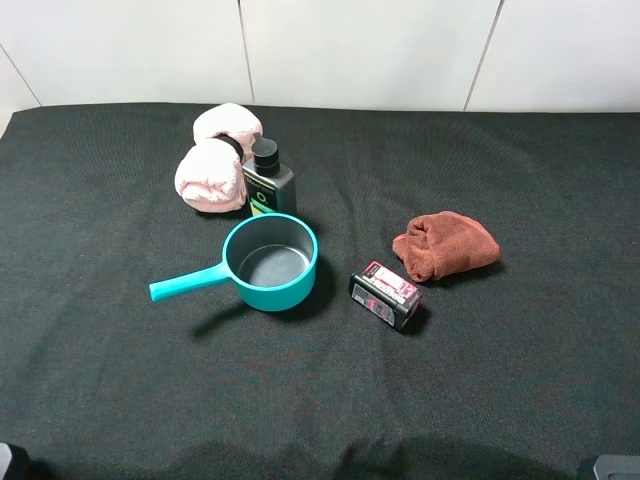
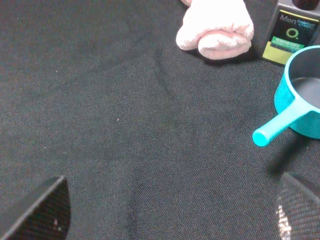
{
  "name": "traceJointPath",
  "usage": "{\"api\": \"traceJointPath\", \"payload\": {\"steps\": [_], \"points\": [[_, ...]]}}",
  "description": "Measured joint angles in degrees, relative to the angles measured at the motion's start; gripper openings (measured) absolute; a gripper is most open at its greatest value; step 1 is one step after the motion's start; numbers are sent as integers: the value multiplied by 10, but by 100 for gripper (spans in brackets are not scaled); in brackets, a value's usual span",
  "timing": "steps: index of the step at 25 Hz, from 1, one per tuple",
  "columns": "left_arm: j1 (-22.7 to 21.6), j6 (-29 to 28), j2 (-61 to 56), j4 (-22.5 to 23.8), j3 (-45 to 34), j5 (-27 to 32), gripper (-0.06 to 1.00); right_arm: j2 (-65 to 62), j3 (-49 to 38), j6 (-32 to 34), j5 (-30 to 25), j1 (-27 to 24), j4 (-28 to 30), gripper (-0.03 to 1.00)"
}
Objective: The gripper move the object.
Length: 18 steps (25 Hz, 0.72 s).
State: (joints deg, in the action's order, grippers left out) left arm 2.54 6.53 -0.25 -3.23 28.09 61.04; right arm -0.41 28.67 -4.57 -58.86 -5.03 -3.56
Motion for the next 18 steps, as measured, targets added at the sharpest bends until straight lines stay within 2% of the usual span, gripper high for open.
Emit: {"api": "traceJointPath", "payload": {"steps": [18], "points": [[0, 0, 0, 0, 0, 0, 86, 0, 0, 0, 0, 0, 0, 69]]}}
